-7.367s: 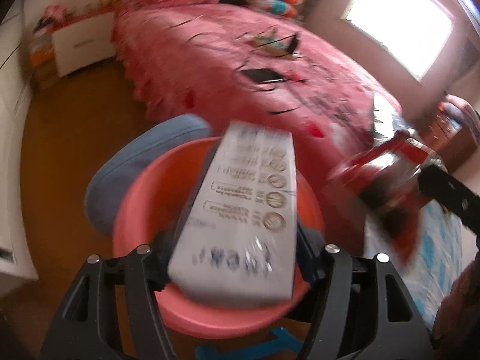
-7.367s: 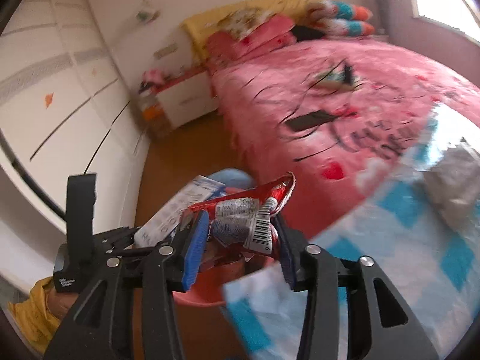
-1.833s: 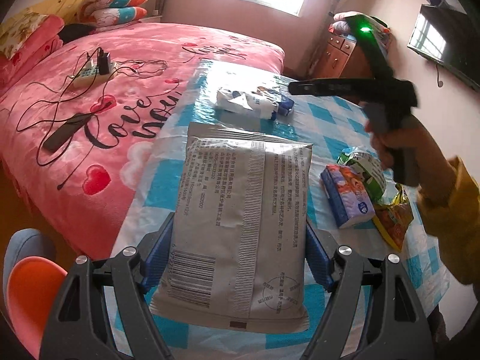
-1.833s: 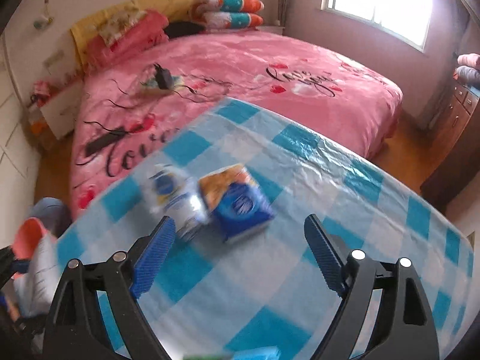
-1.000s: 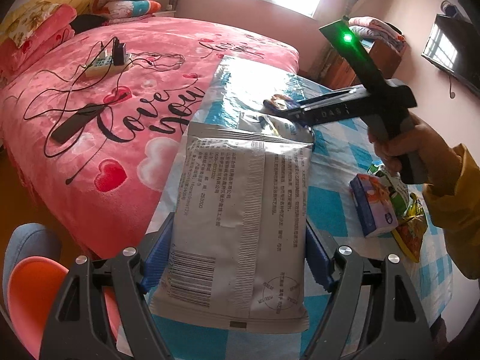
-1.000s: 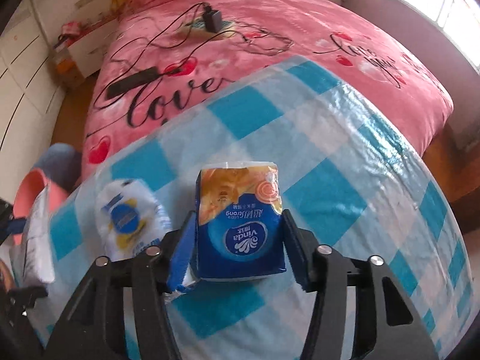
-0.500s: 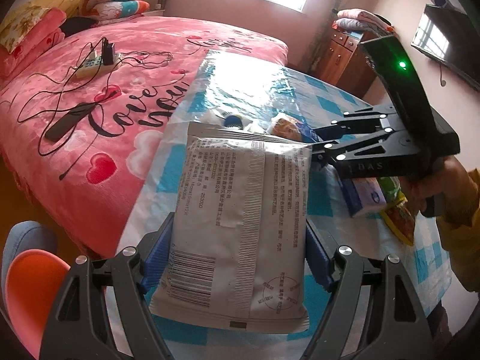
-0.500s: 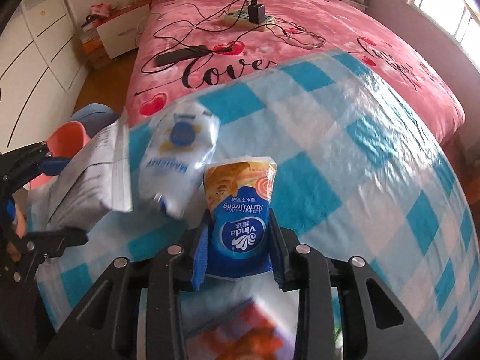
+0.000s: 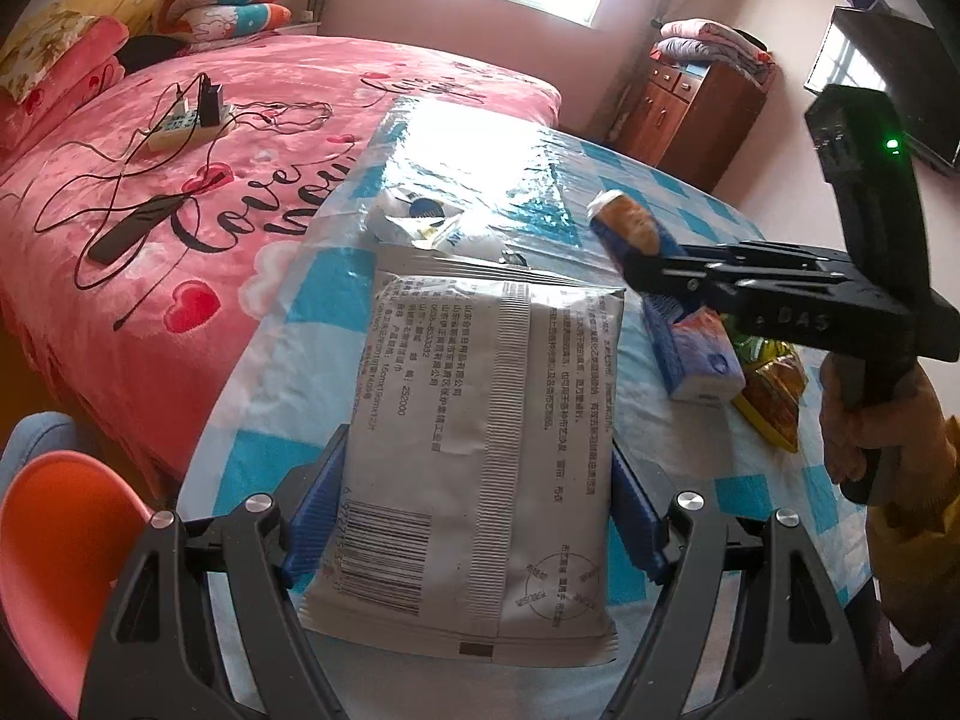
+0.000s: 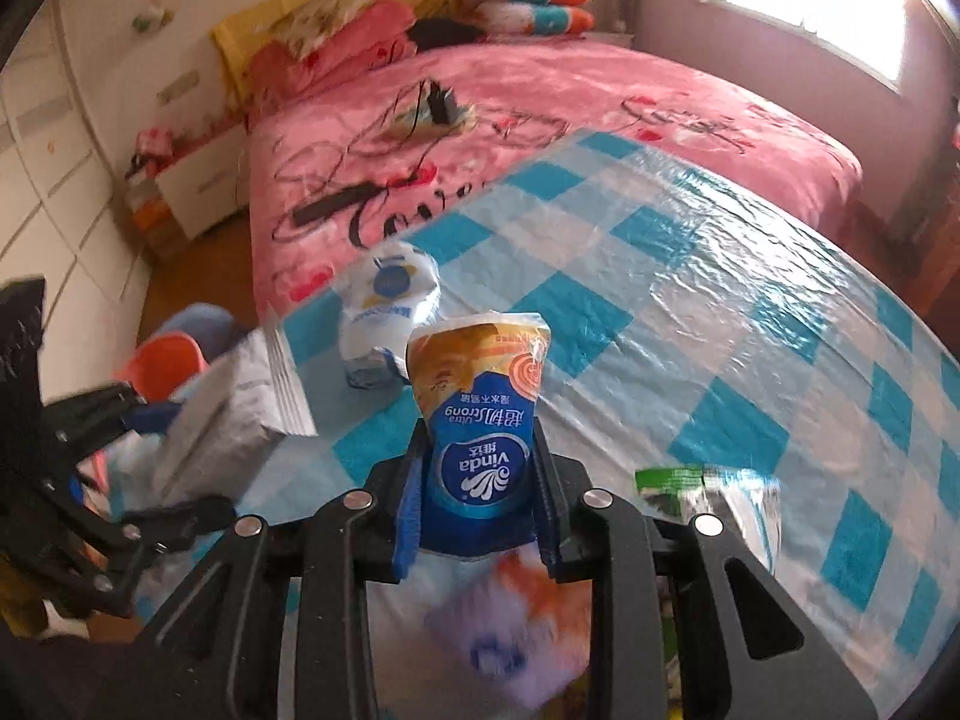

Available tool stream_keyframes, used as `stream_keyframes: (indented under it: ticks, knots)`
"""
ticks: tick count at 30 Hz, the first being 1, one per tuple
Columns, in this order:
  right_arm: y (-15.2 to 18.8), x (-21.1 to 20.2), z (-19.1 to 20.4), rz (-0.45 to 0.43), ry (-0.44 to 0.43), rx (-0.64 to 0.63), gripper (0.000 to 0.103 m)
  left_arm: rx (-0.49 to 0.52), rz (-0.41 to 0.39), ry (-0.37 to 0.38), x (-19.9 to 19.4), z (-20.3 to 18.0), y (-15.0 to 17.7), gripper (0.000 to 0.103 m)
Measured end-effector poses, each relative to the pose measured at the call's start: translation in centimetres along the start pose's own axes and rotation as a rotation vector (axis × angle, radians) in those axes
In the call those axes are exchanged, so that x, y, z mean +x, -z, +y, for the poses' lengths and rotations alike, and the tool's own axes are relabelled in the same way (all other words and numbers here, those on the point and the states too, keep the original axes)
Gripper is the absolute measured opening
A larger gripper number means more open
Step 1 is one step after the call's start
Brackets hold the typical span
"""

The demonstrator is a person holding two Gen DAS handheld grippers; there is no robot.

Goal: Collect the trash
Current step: 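Grasp the blue Vinda tissue packet with the right tool while the left tool holds the grey bag, then carry the grey bag and Vinda packet to the orange bucket and release both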

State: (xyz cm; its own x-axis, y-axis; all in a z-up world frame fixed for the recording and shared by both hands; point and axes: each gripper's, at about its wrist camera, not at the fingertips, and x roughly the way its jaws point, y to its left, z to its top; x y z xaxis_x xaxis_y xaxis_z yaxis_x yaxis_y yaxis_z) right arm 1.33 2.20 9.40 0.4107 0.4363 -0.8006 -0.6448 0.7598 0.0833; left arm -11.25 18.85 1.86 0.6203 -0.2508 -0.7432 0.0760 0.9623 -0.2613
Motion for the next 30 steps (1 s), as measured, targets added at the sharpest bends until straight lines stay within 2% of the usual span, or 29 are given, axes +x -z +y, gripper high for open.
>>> stream_keyframes:
  ticks: [8,18,24,30]
  knots:
    - [2.0,-2.7,1.3,-0.063,-0.024,0.079,0.031,-0.007,0.0,0.004,-1.2,-0.2,1.4,0.078]
    - [4.9,-3.6,4.6,-0.048,-0.071,0.124,0.031,-0.032,-0.013,-0.001,-3.5,0.5,3.3,0.078]
    - [5.6,-3.9,7.3,-0.035,-0.15,0.135,0.031,-0.065,-0.033,-0.02,-5.8,2.0,4.6,0.078]
    - [5.2,-3.2,11.5,-0.016,-0.224,0.083,0.032,-0.134,-0.064,-0.073,-8.8,5.2,6.4,0.078]
